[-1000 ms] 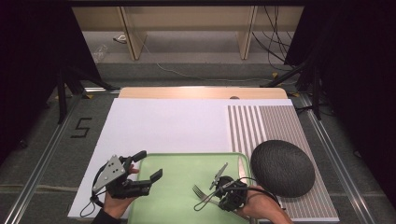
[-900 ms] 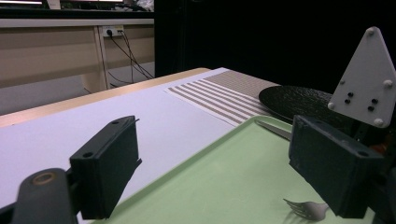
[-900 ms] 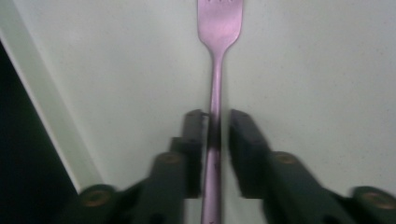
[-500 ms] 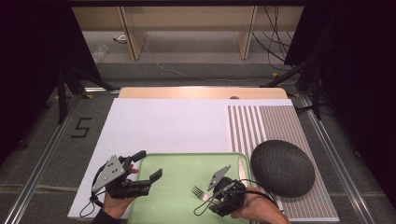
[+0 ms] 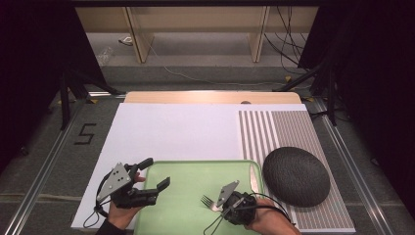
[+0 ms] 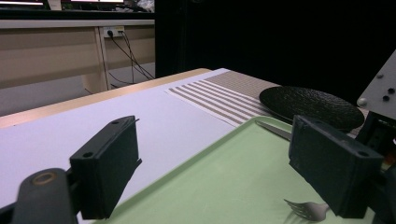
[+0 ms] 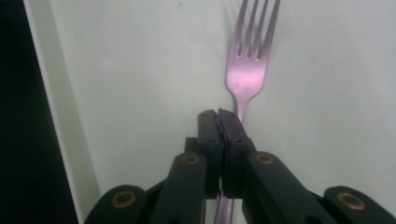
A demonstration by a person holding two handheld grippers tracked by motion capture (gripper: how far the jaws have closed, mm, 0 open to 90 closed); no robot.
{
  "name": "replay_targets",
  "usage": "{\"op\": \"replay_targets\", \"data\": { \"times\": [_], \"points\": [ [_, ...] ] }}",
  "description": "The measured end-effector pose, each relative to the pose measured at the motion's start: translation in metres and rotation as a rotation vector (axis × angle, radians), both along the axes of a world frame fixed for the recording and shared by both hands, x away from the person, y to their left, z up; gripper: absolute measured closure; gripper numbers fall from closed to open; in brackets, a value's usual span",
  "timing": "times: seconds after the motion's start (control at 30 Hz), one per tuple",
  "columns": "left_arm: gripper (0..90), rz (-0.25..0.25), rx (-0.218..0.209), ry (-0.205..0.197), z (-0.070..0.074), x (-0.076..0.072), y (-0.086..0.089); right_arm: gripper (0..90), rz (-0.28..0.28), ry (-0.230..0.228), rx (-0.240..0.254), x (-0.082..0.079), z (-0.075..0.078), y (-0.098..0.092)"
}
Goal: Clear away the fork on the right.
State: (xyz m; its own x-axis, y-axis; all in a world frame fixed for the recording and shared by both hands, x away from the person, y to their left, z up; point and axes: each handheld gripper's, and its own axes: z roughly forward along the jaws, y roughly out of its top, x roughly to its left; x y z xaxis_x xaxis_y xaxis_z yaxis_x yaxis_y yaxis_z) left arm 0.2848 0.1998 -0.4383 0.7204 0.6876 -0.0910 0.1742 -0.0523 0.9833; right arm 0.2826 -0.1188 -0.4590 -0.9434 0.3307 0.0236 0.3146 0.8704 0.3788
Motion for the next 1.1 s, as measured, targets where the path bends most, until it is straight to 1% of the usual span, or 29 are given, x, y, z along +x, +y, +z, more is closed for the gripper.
{"op": "replay_targets", "data": {
  "times": [0.1, 0.13, 0.17, 0.2, 0.23, 0.33, 0.4, 0.43, 0.5, 0.57, 0.6, 0.67, 0.73, 0.77, 0.8, 0.83, 0.87, 1.0, 1.1],
  "points": [
    [15.7, -0.001, -0.001, 0.000, 0.000, 0.000, 0.000, 90.0, 0.012, -0.008, -0.016, -0.001, -0.001, 0.001],
    [15.7, -0.001, 0.000, 0.000, 0.000, 0.000, 0.000, 90.0, 0.025, -0.013, -0.024, -0.001, -0.002, 0.000],
    [15.7, -0.001, 0.000, 0.000, 0.000, 0.000, 0.000, 90.0, 0.017, -0.013, -0.024, -0.001, -0.003, 0.001],
    [15.7, -0.001, 0.000, 0.000, 0.000, 0.000, 0.000, 90.0, 0.022, -0.019, -0.035, -0.001, -0.004, 0.000],
    [15.7, 0.000, -0.001, 0.000, 0.000, 0.000, 0.000, 90.0, 0.011, -0.021, -0.040, -0.002, -0.004, 0.001],
    [15.7, -0.001, 0.000, 0.000, 0.000, 0.000, 0.000, 90.0, 0.023, -0.029, -0.047, -0.001, -0.005, 0.000],
    [15.7, -0.001, -0.001, 0.000, 0.000, 0.000, 0.000, 90.0, 0.021, -0.038, -0.056, -0.001, -0.005, 0.000],
    [15.7, -0.001, -0.001, 0.000, 0.000, 0.000, 0.000, 90.0, 0.016, -0.042, -0.054, -0.001, -0.005, 0.000],
    [15.7, -0.001, 0.001, 0.000, 0.000, 0.000, 0.000, 90.0, 0.008, -0.045, -0.068, -0.001, -0.005, 0.000],
    [15.7, -0.001, -0.001, 0.000, 0.000, 0.000, 0.000, 90.0, 0.010, -0.060, -0.082, 0.000, -0.006, -0.001],
    [15.7, -0.001, 0.000, 0.000, 0.000, 0.000, 0.000, 90.0, -0.003, -0.059, -0.085, 0.000, -0.006, -0.002],
    [15.7, -0.001, 0.001, -0.001, 0.000, 0.000, 0.000, 90.0, -0.002, -0.074, -0.089, 0.001, -0.007, -0.003],
    [15.7, -0.001, -0.002, 0.000, 0.000, 0.000, 0.000, 90.0, -0.018, -0.072, -0.096, 0.002, -0.007, -0.004],
    [15.7, -0.001, -0.002, -0.001, 0.000, 0.000, 0.000, 90.0, -0.014, -0.078, -0.092, 0.004, -0.007, -0.006],
    [15.7, -0.001, -0.001, 0.000, 0.000, 0.000, 0.000, 90.0, -0.026, -0.073, -0.100, 0.003, -0.006, -0.006],
    [15.7, 0.000, -0.001, 0.000, 0.000, 0.000, 0.000, 90.0, -0.023, -0.084, -0.099, 0.004, -0.007, -0.008],
    [15.7, 0.000, -0.001, 0.000, 0.000, 0.000, 0.000, 90.0, -0.037, -0.080, -0.101, 0.004, -0.006, -0.008],
    [15.7, 0.000, 0.000, 0.000, 0.000, 0.000, 0.000, 90.0, -0.049, -0.091, -0.106, 0.007, -0.007, -0.012],
    [15.7, 0.000, -0.003, 0.001, 0.000, 0.000, 0.000, 90.0, -0.073, -0.083, -0.110, 0.008, -0.006, -0.014]
  ]
}}
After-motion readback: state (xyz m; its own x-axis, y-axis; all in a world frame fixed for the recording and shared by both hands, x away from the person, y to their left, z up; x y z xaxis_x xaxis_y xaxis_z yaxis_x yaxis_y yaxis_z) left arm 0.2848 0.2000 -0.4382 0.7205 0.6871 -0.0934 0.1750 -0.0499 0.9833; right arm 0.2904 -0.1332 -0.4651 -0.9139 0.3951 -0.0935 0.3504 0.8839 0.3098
